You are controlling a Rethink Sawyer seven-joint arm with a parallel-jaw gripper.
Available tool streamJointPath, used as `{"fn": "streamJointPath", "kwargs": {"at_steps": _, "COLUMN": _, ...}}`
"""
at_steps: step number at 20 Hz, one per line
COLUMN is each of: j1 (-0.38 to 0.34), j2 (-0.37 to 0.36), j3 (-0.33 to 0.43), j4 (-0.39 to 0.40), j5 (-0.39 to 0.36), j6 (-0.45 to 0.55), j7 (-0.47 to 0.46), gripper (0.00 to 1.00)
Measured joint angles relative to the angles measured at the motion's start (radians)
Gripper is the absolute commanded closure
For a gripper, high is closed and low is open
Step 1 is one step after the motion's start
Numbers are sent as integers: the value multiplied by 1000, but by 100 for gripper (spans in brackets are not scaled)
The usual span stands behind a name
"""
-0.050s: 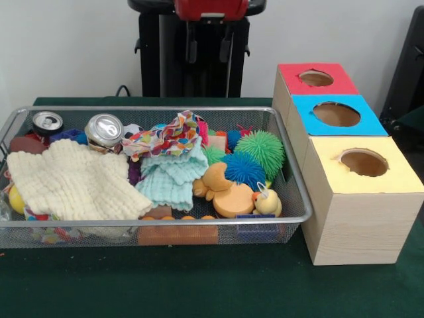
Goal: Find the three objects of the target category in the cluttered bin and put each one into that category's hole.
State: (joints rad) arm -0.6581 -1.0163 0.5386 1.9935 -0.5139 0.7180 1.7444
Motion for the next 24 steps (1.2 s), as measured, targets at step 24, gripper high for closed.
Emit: {"fn": "streamJointPath", "kwargs": {"at_steps": 24, "j1": -102, "j2": 168, "j3": -3, "j4": 31, "j5": -200, "j6": -139, "j7": 0, "gripper": 0}}
